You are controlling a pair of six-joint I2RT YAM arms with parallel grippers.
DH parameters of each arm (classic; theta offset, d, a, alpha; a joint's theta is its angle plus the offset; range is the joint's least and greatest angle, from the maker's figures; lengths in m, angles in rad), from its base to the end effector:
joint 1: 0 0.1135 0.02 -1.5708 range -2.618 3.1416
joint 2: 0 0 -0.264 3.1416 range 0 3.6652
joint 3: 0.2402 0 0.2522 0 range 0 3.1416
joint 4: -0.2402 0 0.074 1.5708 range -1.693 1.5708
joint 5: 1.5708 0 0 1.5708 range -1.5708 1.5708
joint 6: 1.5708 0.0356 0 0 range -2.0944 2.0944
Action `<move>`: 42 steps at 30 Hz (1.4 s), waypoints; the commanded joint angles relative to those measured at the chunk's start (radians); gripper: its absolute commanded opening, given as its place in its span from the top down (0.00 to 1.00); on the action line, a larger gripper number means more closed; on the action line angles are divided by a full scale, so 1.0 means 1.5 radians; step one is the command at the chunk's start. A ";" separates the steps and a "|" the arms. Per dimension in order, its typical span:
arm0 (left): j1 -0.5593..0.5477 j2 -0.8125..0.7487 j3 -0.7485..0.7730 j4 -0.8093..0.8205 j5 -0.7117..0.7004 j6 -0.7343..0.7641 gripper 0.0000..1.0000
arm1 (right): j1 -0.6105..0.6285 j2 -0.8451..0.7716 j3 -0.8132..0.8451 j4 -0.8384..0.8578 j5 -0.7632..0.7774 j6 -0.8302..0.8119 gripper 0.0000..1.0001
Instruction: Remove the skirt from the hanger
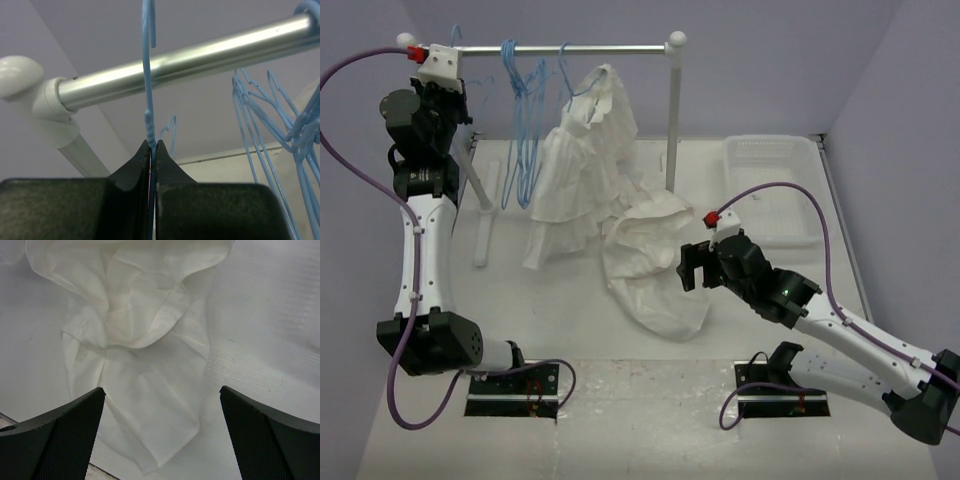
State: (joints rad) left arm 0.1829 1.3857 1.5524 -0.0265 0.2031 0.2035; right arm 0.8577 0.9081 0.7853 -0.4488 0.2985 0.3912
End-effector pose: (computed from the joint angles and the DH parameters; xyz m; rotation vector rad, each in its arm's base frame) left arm 0.3069 0.0495 0.4880 0.1819 1.4242 0.1725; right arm 0.1380 0.1436 0.2927 -0.3231 2.1187 0.4210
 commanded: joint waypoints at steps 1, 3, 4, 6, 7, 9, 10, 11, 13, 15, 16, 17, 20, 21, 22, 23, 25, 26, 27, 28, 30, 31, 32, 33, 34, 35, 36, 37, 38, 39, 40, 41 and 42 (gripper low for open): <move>0.013 0.011 -0.008 0.056 0.017 -0.028 1.00 | -0.002 -0.009 0.020 0.009 0.020 -0.003 0.01; 0.014 0.017 -0.006 0.045 0.013 -0.039 1.00 | -0.002 -0.013 0.013 0.009 0.020 0.000 0.01; 0.014 0.016 -0.009 0.043 0.008 -0.044 1.00 | -0.002 -0.017 0.012 0.009 0.021 0.001 0.01; 0.014 -0.003 -0.034 0.050 0.003 -0.055 1.00 | -0.002 -0.028 0.008 0.009 0.018 0.005 0.01; 0.015 -0.013 -0.045 0.056 0.001 -0.057 1.00 | -0.002 -0.031 0.007 0.009 0.019 0.005 0.01; 0.014 -0.037 -0.073 0.063 -0.011 -0.059 1.00 | -0.002 -0.041 0.005 0.009 0.018 0.004 0.01; 0.014 -0.044 -0.079 0.059 -0.012 -0.059 1.00 | -0.002 -0.043 0.004 0.009 0.016 0.004 0.01; 0.015 -0.050 -0.080 0.041 -0.005 -0.059 1.00 | -0.002 -0.046 0.003 0.009 0.015 0.006 0.01; 0.014 -0.068 -0.087 0.032 0.001 -0.064 0.41 | -0.002 -0.051 0.003 0.009 0.008 0.005 0.01; 0.014 -0.086 -0.089 0.019 0.006 -0.068 0.13 | -0.002 -0.052 0.006 0.008 0.001 0.003 0.01; 0.014 -0.091 -0.087 0.019 0.014 -0.070 0.03 | -0.002 -0.052 0.007 0.006 -0.002 0.002 0.01; 0.014 -0.096 -0.084 -0.012 0.017 -0.075 0.00 | -0.002 -0.053 0.010 0.005 -0.006 0.002 0.01; 0.014 -0.115 -0.061 -0.054 0.017 -0.097 0.00 | -0.001 -0.055 0.010 0.002 -0.011 0.003 0.01; 0.014 -0.119 -0.058 -0.063 0.019 -0.103 0.00 | -0.002 -0.058 0.010 0.001 -0.015 0.003 0.01; 0.014 -0.124 -0.050 -0.071 0.032 -0.111 0.00 | -0.002 -0.059 0.011 0.001 -0.020 0.005 0.01; 0.014 -0.134 -0.047 -0.092 0.040 -0.118 0.00 | -0.002 -0.059 0.010 0.000 -0.027 0.006 0.01; 0.013 -0.147 -0.044 -0.108 0.084 -0.140 0.00 | -0.002 -0.062 0.009 0.001 -0.031 0.010 0.01; 0.013 -0.163 -0.046 -0.118 0.096 -0.160 0.00 | -0.002 -0.063 0.007 0.000 -0.032 0.013 0.01; 0.013 -0.173 -0.052 -0.119 0.111 -0.170 0.00 | -0.002 -0.062 0.006 0.000 -0.034 0.013 0.01; 0.012 -0.182 -0.072 -0.115 0.142 -0.188 0.00 | -0.002 -0.063 0.003 0.000 -0.036 0.015 0.01; 0.009 -0.204 -0.102 -0.115 0.165 -0.201 0.00 | -0.002 -0.063 0.000 0.002 -0.038 0.018 0.01; 0.008 -0.208 -0.110 -0.114 0.185 -0.207 0.00 | -0.002 -0.064 -0.002 0.002 -0.040 0.017 0.01; 0.003 -0.213 -0.118 -0.115 0.190 -0.207 0.00 | -0.002 -0.061 -0.002 0.003 -0.043 0.017 0.01; 0.002 -0.213 -0.127 -0.118 0.196 -0.205 0.00 | -0.002 -0.060 -0.001 0.002 -0.050 0.017 0.01; 0.000 -0.210 -0.127 -0.131 0.186 -0.200 0.00 | -0.002 -0.059 0.000 0.002 -0.052 0.015 0.01; -0.001 -0.206 -0.125 -0.143 0.177 -0.198 0.00 | -0.002 -0.057 0.000 0.001 -0.054 0.015 0.01; -0.001 -0.201 -0.119 -0.155 0.158 -0.194 0.00 | -0.002 -0.056 0.000 0.000 -0.056 0.015 0.01; 0.000 -0.190 -0.115 -0.182 0.146 -0.186 0.00 | -0.002 -0.055 0.001 0.000 -0.057 0.014 0.01; 0.000 -0.184 -0.111 -0.193 0.137 -0.179 0.00 | -0.002 -0.054 0.001 0.000 -0.058 0.014 0.01; -0.001 -0.181 -0.109 -0.200 0.125 -0.173 0.00 | -0.002 -0.053 0.001 0.000 -0.059 0.014 0.01; -0.002 -0.175 -0.111 -0.206 0.125 -0.159 0.00 | -0.002 -0.052 0.002 0.000 -0.061 0.013 0.01; -0.003 -0.173 -0.117 -0.208 0.131 -0.152 0.00 | -0.002 -0.052 0.002 0.000 -0.062 0.013 0.01; -0.007 -0.171 -0.119 -0.210 0.133 -0.146 0.00 | -0.001 -0.050 0.002 0.000 -0.062 0.013 0.01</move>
State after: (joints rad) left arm 0.1814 1.1206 1.3804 -0.2848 0.4118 -0.0547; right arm 0.8570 0.8246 0.7834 -0.4564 0.2173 0.4068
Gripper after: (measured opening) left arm 0.997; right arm 0.990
